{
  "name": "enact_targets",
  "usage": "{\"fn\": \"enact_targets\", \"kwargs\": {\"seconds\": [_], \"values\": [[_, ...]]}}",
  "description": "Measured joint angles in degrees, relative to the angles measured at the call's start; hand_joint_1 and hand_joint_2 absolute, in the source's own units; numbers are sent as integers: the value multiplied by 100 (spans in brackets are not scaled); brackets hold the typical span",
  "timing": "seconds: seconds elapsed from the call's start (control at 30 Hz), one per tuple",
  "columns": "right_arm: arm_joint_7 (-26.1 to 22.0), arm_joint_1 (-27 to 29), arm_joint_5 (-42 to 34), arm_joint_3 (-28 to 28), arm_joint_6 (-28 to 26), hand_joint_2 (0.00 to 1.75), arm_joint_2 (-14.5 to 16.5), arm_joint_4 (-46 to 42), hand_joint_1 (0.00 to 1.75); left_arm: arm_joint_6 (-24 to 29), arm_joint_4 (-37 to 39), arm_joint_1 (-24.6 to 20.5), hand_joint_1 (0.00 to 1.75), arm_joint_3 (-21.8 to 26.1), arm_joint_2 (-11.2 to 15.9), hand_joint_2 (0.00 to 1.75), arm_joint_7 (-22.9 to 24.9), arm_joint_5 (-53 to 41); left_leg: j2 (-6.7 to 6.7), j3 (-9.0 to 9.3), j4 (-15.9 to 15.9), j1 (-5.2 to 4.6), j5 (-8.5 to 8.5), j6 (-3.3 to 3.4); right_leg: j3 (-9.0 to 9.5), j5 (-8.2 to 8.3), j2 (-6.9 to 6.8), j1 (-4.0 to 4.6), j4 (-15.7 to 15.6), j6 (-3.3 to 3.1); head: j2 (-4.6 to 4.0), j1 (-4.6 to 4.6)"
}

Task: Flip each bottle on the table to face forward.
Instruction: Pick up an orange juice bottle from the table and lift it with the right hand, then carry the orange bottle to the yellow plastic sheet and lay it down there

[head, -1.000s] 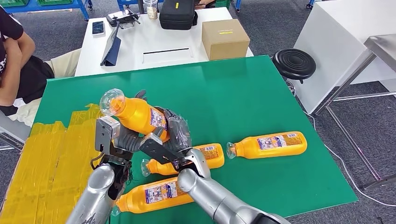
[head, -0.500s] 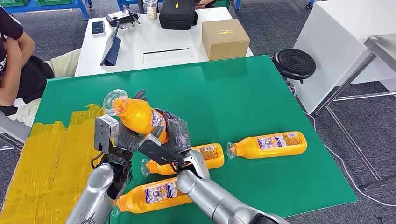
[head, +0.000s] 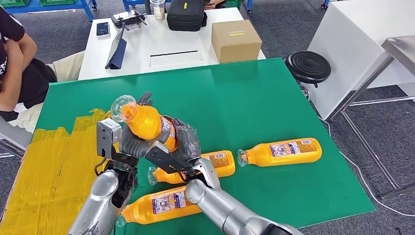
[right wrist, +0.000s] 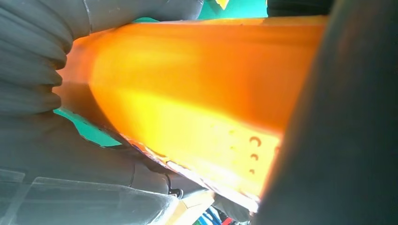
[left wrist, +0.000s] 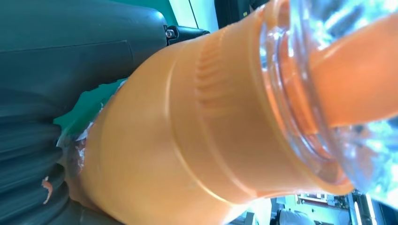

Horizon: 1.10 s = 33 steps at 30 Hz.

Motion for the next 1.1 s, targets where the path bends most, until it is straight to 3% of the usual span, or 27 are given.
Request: {"fn": "enact_targets", "kwargs": {"seconds": [0.83, 0.97, 1.1], "values": [[-81, -52, -101, -3, -7, 175, 37, 50, 174, -37, 0, -65, 175, -3, 1, 175, -15, 5, 0, 0, 0, 1, 0, 0, 1, 0, 0, 0, 0, 0, 0, -1], [-138, -46, -181, -10, -34, 175, 37, 52, 0, -37, -3, -63, 175, -2, 1, 175, -34, 11, 0, 0, 0, 1, 0, 0, 1, 0, 0, 0, 0, 0, 0, -1], [-297, 20, -498, -39, -45, 175, 34, -12, 0, -17, -43, -67, 175, 4, 1, 175, -74, 71, 0, 0, 0, 1, 0, 0, 1, 0, 0, 0, 0, 0, 0, 1]]}}
